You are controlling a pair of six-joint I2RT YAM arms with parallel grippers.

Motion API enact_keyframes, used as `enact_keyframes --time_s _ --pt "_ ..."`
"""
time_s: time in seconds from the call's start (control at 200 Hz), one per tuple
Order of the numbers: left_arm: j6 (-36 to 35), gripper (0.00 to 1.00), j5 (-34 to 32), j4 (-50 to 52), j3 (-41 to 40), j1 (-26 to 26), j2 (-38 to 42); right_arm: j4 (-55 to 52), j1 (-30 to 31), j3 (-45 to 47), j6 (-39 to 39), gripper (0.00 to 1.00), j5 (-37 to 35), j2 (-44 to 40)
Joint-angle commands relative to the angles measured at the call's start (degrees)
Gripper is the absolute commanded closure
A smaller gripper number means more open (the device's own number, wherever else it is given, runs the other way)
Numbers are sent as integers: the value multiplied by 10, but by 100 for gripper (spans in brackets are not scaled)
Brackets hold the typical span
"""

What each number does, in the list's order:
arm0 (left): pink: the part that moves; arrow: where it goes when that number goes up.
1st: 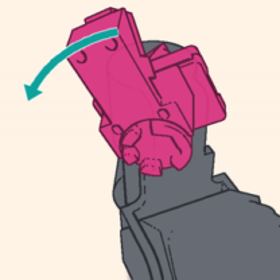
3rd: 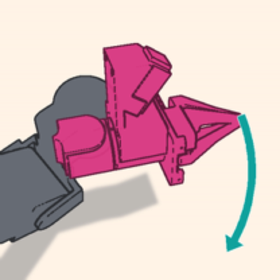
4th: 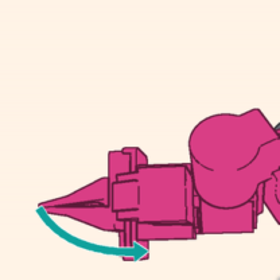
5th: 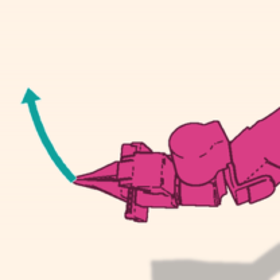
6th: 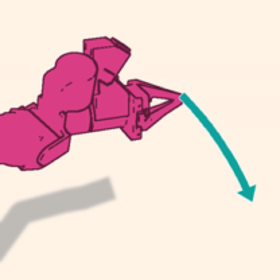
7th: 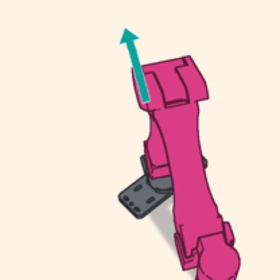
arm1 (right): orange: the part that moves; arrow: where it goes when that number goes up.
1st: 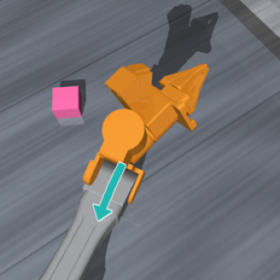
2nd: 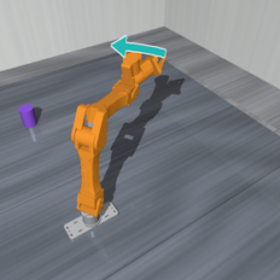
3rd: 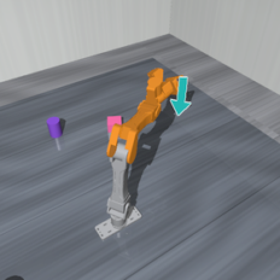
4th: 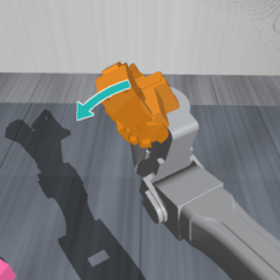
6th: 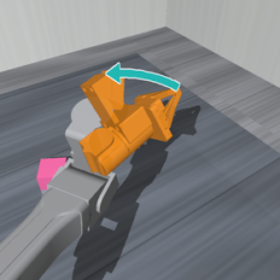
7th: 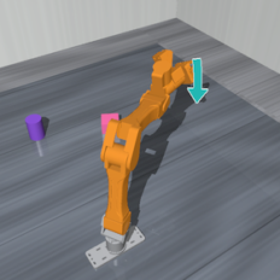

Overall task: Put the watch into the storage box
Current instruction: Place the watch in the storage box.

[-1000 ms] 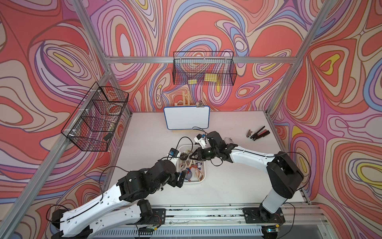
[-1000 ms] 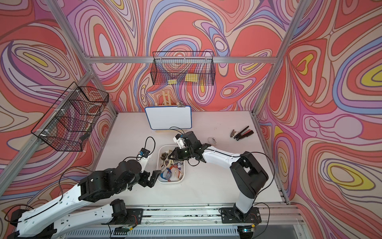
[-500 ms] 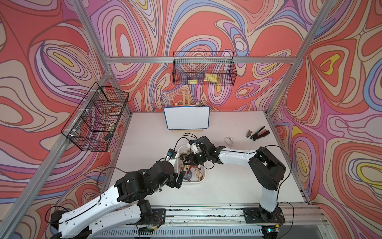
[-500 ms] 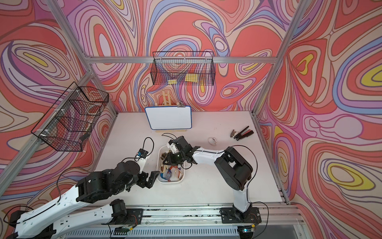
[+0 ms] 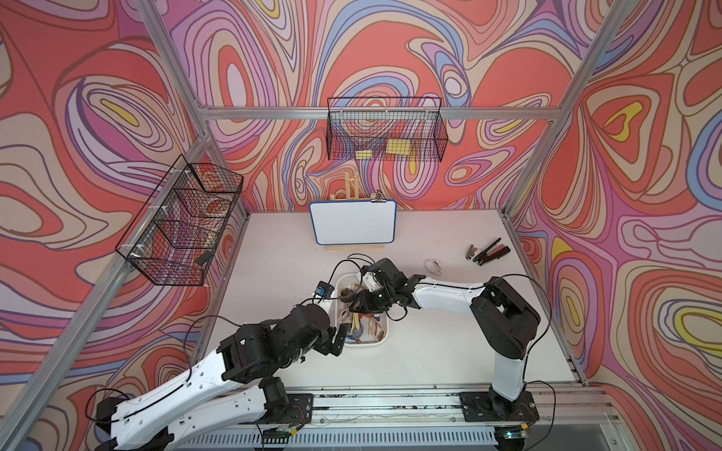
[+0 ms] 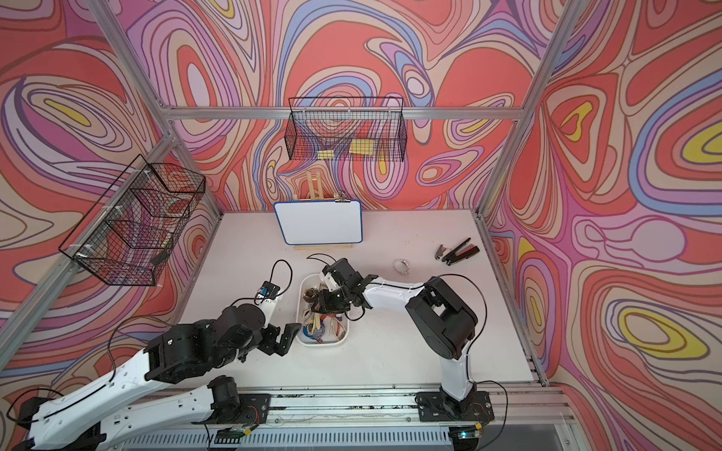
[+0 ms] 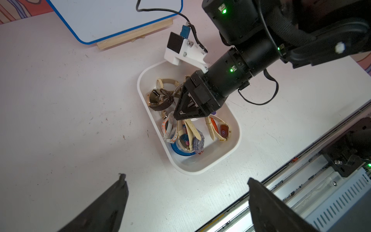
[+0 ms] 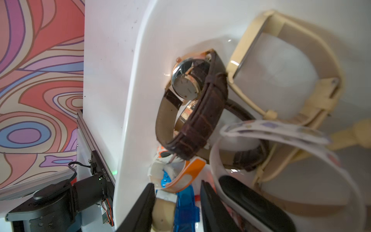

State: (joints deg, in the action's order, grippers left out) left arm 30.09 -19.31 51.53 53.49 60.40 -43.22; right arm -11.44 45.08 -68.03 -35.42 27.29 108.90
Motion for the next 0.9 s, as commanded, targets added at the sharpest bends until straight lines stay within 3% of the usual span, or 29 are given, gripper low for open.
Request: enact_keyframes --time_s 0.0,0.275,0.406,0.576,0.896 --pt "7 2 -11 19 -3 1 7 -46 2 -17 30 57 -43 -39" --pt "10 2 -15 22 -1 1 9 -84 2 -32 55 54 -51 -94" --pt "12 2 -16 21 -1 1 9 -34 6 -24 30 64 7 -97" --pt "13 2 -17 23 -1 1 12 -23 27 -41 -1 80 22 -62" --pt "16 2 -20 31 0 1 18 -55 34 -55 -18 88 -9 -9"
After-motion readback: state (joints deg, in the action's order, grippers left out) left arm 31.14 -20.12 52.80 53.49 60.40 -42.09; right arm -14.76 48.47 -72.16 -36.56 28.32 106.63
